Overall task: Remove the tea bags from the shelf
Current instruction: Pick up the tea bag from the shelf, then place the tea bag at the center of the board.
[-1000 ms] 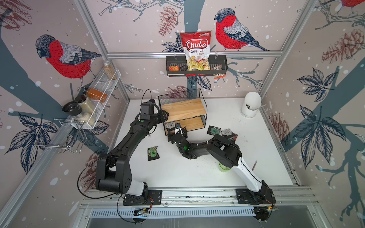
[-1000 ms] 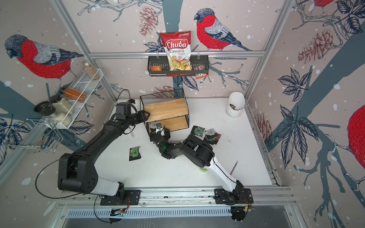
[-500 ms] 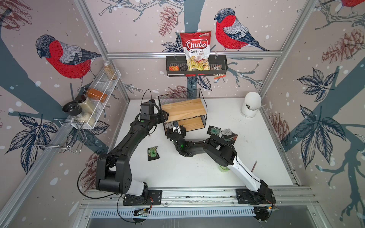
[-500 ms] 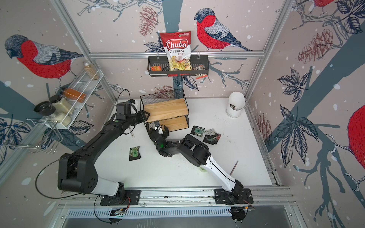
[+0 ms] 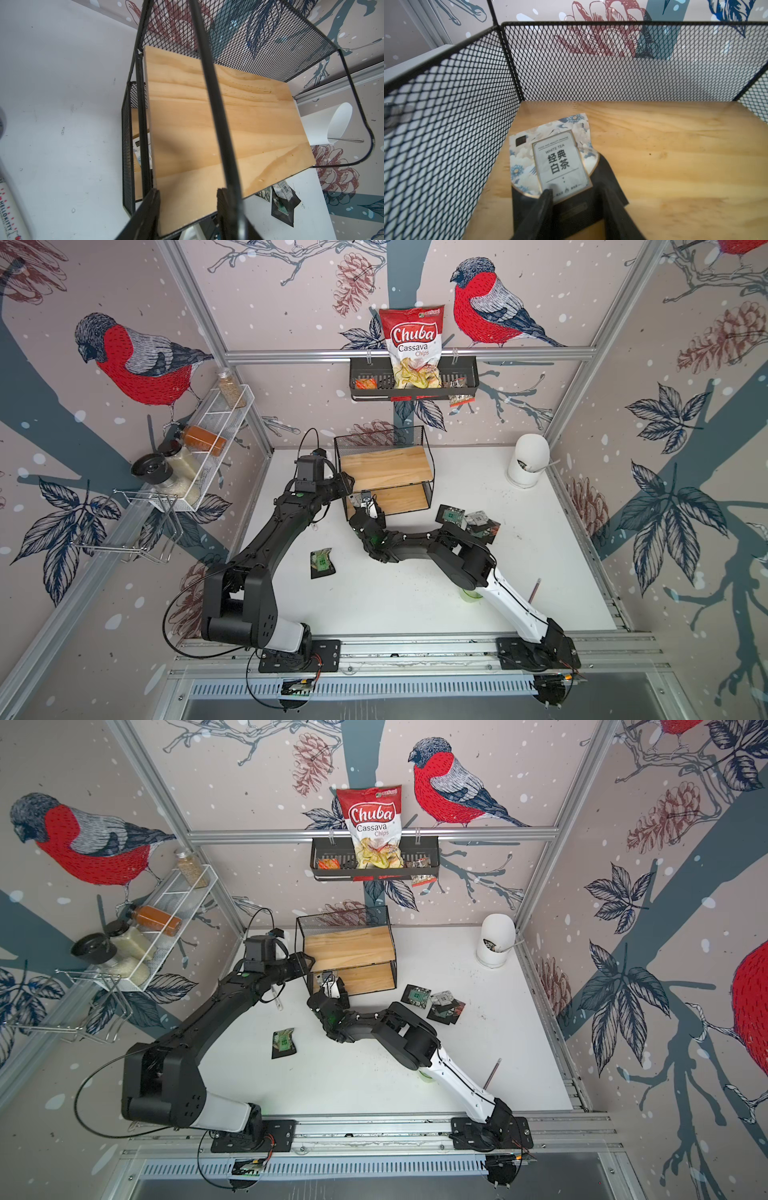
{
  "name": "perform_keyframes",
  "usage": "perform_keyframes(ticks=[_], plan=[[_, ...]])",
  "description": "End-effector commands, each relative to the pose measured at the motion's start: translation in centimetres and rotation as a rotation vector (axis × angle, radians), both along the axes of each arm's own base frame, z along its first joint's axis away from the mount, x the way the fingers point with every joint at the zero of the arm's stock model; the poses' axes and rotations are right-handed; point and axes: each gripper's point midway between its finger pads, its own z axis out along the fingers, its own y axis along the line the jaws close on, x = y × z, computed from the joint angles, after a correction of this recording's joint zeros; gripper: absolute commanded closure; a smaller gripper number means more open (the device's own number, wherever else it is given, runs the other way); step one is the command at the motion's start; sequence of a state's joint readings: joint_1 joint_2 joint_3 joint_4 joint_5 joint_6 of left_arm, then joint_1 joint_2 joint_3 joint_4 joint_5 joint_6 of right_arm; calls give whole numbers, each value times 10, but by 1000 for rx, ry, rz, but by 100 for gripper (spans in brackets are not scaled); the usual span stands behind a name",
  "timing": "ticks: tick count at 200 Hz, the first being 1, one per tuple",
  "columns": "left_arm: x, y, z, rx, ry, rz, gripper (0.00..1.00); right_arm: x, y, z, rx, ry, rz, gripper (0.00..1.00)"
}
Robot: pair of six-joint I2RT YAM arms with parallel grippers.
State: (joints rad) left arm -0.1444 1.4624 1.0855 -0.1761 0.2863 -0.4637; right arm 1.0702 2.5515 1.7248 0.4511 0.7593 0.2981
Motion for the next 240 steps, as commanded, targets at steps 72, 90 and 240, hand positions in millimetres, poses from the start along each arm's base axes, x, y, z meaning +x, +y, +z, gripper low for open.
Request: perform_keyframes(ticks=[72,90,240], plan=[[0,-4,2,0,4,-20,51,-29,-25,17,12,24,81,100],[1,-4,1,-1,4,-21,51,-40,-32,39,47,9,107,100],[0,-7,7,4,-15,-28,51,-105,-224,36,67,241,-250,100]])
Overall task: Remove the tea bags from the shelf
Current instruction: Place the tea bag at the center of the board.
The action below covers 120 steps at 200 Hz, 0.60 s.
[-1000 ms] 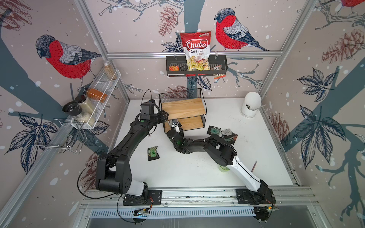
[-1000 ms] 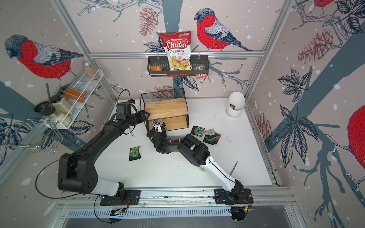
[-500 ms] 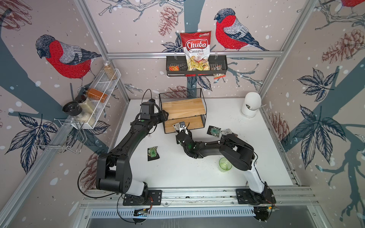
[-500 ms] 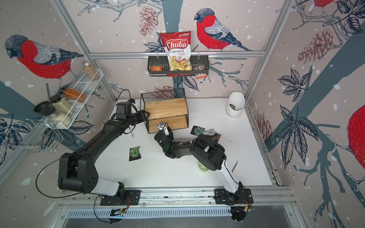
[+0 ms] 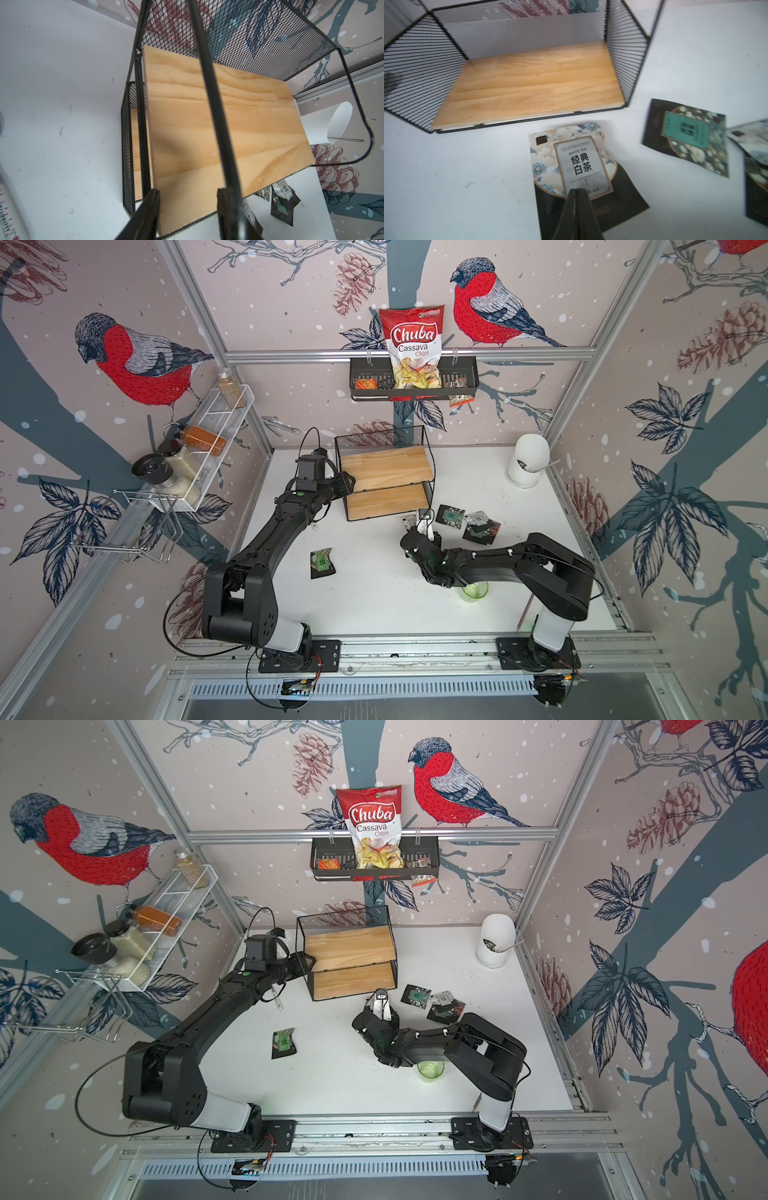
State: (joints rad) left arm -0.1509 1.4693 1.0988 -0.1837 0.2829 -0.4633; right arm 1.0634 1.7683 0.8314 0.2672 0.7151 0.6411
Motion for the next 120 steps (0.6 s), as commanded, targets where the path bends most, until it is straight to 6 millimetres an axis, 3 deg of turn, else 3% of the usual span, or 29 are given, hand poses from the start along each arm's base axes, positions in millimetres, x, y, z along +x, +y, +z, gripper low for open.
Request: perform_keyframes(ticks=[1,74,120], plan=[[-2,-5,5,1,-15,-24,51,0,-38,-2,-7,11,-139,100],[0,-6,5,9,-14,-24,51,29,-130,12,34,6,-355,100],[0,-8,9,13,-24,-21,51,44,-154,3,18,31,-398,100]])
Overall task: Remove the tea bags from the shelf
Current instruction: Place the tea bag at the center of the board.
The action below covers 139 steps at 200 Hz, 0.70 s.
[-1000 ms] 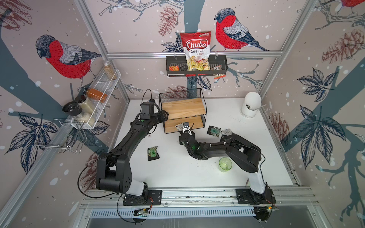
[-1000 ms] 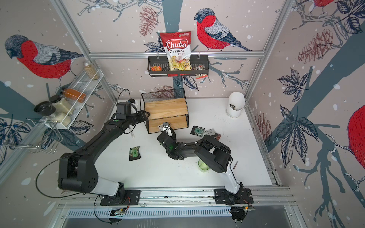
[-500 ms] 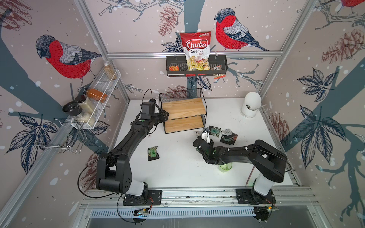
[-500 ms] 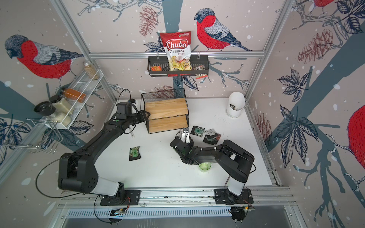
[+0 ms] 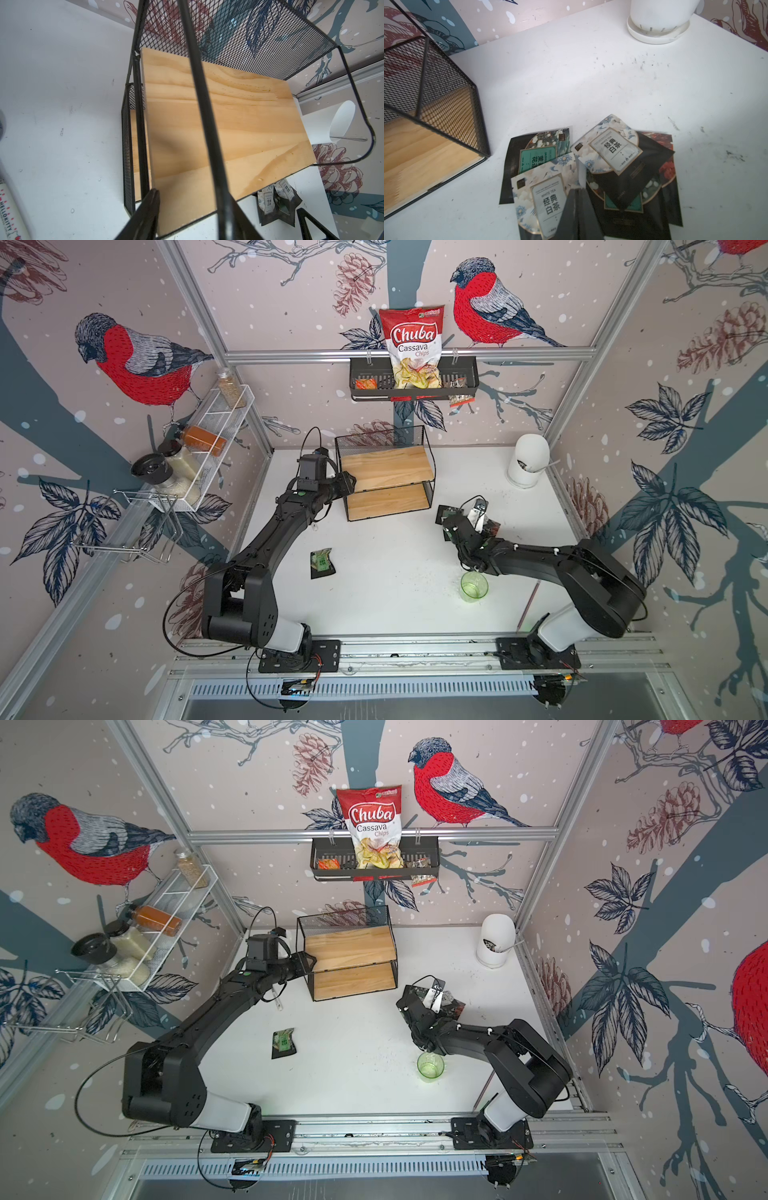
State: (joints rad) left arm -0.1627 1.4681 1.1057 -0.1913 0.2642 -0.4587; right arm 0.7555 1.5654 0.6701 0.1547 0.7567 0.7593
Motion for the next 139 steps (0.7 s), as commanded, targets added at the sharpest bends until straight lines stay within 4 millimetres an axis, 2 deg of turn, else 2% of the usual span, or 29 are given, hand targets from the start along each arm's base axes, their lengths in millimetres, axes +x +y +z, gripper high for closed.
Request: perform_keyframes(ticks=[1,22,42,49,74,91,94,97,102,124,139], plan=[[0,-6,8,-1,-20,-22,51,5,-4,-4,-7,11,1,100],[1,-5,13,4,-30,-19,51,7,-3,0,4,5,3,100],[-1,-5,20,9,-47,-16,49,8,4,12,6,-16,24,100],[-1,-4,25,11,-58,-11,47,9,8,19,7,-28,34,92],[-6,1,46,23,-111,15,42,12,10,46,38,-73,34,39],[-11,9,69,34,-171,50,34,16,3,70,62,-101,12,22],[-13,10,76,35,-187,55,29,16,1,74,64,-106,10,18],[-14,12,81,35,-200,62,8,17,0,80,67,-115,9,14],[-16,15,89,39,-221,75,4,18,-4,89,70,-133,6,1],[-31,32,117,62,-309,143,3,20,-22,129,97,-207,17,0],[-47,43,130,83,-375,182,3,19,-44,152,140,-263,29,0]])
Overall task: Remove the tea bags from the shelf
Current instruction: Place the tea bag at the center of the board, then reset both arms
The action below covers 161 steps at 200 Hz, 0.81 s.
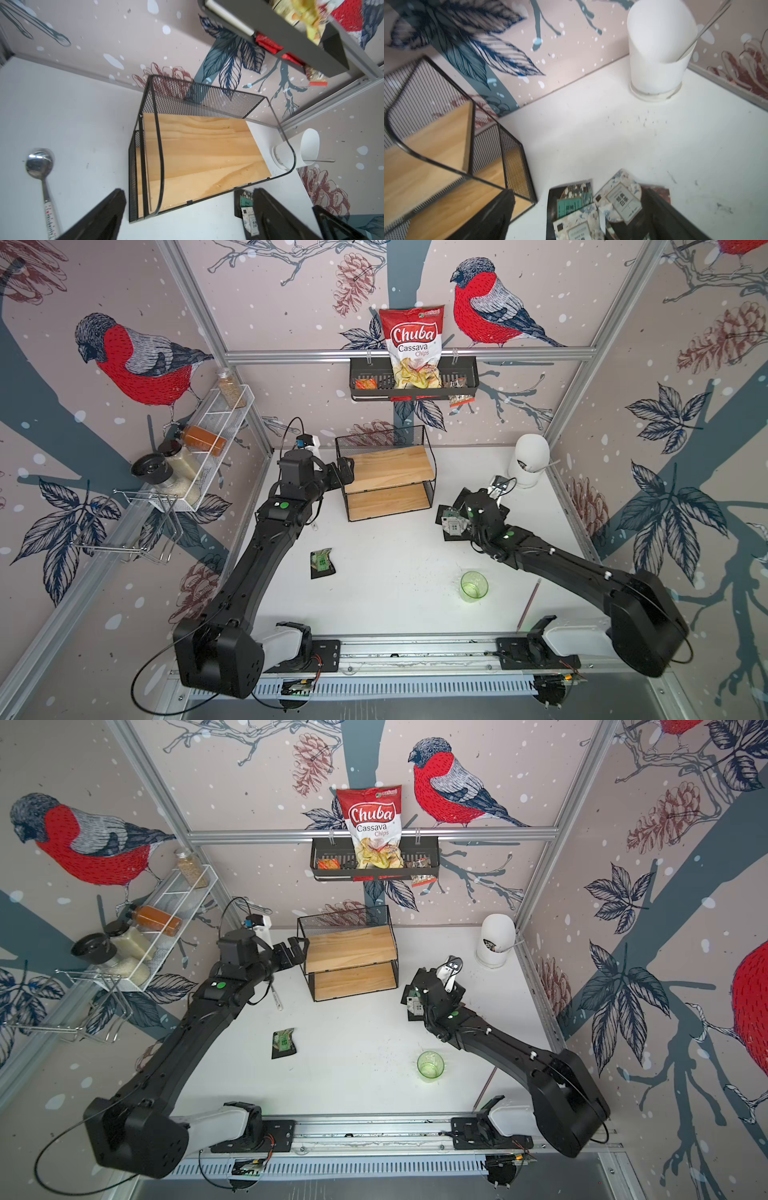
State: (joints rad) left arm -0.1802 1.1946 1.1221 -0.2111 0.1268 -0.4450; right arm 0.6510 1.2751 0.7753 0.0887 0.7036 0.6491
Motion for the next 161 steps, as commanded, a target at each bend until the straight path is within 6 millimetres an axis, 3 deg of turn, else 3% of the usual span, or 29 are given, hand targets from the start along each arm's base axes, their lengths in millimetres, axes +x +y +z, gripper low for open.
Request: perform_keyframes(ticks=[1,17,29,39,49,58,80,105,132,161], plan=[[-15,23,21,47,-97,95,3,-3,-22,28,0,-56,41,0],[-35,33,30,93,-167,120,3,-10,-52,44,13,-112,16,0],[-48,53,16,139,-163,222,2,-21,-84,52,-2,-150,-92,0],[-58,81,-2,168,-137,393,3,-35,-115,49,-31,-161,-228,0],[-70,106,-23,196,-118,538,2,-38,-130,47,-83,-180,-217,0],[-76,112,-36,232,-141,558,2,-42,-144,39,-100,-192,-210,0],[-86,113,-91,385,-193,502,2,-59,-179,10,-137,-248,-278,0],[-105,143,-151,335,-141,653,1,-62,-189,-27,-192,-225,-275,0],[-98,138,-164,316,-196,577,2,-55,-183,-47,-207,-229,-229,0],[-76,129,-181,438,-127,477,1,-43,-180,-46,-237,-277,-208,0]])
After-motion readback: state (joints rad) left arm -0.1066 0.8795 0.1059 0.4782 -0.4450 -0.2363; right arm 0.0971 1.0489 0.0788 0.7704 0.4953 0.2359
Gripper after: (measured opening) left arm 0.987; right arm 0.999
